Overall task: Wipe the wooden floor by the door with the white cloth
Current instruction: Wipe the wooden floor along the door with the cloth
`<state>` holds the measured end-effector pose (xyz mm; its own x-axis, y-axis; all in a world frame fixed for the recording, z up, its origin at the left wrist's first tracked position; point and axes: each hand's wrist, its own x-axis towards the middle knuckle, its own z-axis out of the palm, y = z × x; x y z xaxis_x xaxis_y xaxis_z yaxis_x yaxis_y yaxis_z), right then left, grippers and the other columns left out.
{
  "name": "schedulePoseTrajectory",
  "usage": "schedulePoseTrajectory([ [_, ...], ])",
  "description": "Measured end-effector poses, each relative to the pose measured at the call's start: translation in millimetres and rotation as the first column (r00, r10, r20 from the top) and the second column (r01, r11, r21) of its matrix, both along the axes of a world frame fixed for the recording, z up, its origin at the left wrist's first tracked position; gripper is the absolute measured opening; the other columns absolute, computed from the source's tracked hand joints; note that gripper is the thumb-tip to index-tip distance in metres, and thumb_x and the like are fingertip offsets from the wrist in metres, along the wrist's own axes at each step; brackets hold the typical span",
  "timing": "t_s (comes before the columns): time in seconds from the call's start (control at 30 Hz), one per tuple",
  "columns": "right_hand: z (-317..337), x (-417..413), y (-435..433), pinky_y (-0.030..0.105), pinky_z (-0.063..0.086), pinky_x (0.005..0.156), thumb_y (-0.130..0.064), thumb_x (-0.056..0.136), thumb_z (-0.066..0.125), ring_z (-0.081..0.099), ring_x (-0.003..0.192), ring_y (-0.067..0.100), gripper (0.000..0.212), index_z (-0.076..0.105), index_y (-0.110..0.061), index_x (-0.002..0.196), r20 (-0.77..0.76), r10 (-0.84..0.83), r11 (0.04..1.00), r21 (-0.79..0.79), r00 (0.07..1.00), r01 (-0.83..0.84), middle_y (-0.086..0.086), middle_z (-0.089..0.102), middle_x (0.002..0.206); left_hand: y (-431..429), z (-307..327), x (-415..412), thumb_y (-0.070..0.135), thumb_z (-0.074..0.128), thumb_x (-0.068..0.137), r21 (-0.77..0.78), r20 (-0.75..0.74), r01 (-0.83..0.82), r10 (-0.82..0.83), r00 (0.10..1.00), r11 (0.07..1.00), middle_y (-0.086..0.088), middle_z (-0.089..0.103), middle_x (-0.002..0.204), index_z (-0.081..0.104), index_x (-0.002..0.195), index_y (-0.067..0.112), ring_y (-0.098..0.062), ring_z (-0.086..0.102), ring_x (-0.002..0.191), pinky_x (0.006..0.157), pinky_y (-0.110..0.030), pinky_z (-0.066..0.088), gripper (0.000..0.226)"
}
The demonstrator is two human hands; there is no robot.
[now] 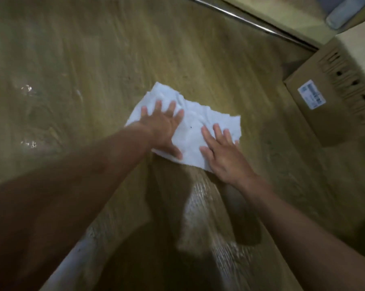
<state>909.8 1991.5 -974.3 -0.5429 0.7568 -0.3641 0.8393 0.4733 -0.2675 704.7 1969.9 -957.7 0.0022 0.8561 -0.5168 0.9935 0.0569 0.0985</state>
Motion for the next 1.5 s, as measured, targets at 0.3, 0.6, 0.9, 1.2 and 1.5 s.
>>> schedulePoseTrajectory([
  [0.3,-7.4,-43.9,50.3,0.061,0.003,0.113,-0.055,0.098,0.024,0.001,0.146,0.033,0.061,0.013,-0.028,0.152,0.015,-0.241,0.967,0.086,0.97,0.239,0.001,0.005,0.161,44.3,-2.4,24.4,0.072,0.064,0.066,-0.005,0.06,-0.215,0.214,0.975,0.977,-0.007,-0.017,0.158,-0.013,0.151,0.018,-0.04,-0.019,0.143,0.114,-0.06,0.002,0.126],
  [0.6,-5.7,28.4,17.6,0.051,-0.003,0.118,-0.057,0.098,0.017,-0.01,0.148,0.021,0.061,-0.002,-0.036,0.152,0.069,-0.172,0.982,0.093,0.983,0.165,-0.005,-0.006,0.161,-3.3,0.9,65.4,0.073,0.044,0.08,0.009,0.034,-0.044,0.044,0.998,0.999,-0.015,-0.024,0.155,-0.018,0.15,0.013,-0.043,-0.021,0.141,0.113,-0.062,-0.002,0.111],
  [0.9,-12.2,-13.8,28.0,0.053,-0.009,0.116,-0.057,0.098,0.017,-0.015,0.147,0.024,0.062,-0.008,-0.035,0.151,0.024,-0.187,0.98,0.076,0.982,0.184,-0.004,-0.014,0.16,15.7,-18.0,40.1,0.069,0.022,0.089,0.124,0.039,-0.156,0.152,0.988,0.98,-0.01,-0.027,0.155,-0.018,0.149,0.022,-0.04,-0.023,0.141,0.112,-0.06,-0.01,0.086],
  [1.2,-2.4,27.2,81.8,0.053,-0.004,0.115,-0.057,0.097,0.028,-0.008,0.148,0.023,0.062,0.003,-0.039,0.151,0.064,-0.254,0.963,-0.08,0.965,0.258,-0.007,-0.009,0.161,50.5,-23.4,79.6,0.059,0.02,0.096,0.126,0.103,-0.187,0.174,0.979,0.974,-0.009,-0.026,0.156,-0.013,0.151,0.021,-0.04,-0.026,0.14,0.109,-0.064,-0.014,0.074],
  [1.5,-19.1,73.8,61.2,0.046,-0.004,0.118,-0.058,0.098,0.02,-0.005,0.148,0.015,0.059,0.004,-0.039,0.151,-0.034,-0.17,0.972,0.161,0.985,0.174,-0.009,-0.001,0.161,51.1,-44.1,112.9,0.057,0.006,0.092,0.379,0.069,-0.109,0.089,0.994,0.919,-0.012,0.002,0.16,0.007,0.152,0.025,-0.045,-0.003,0.144,0.11,-0.069,-0.001,0.069],
])
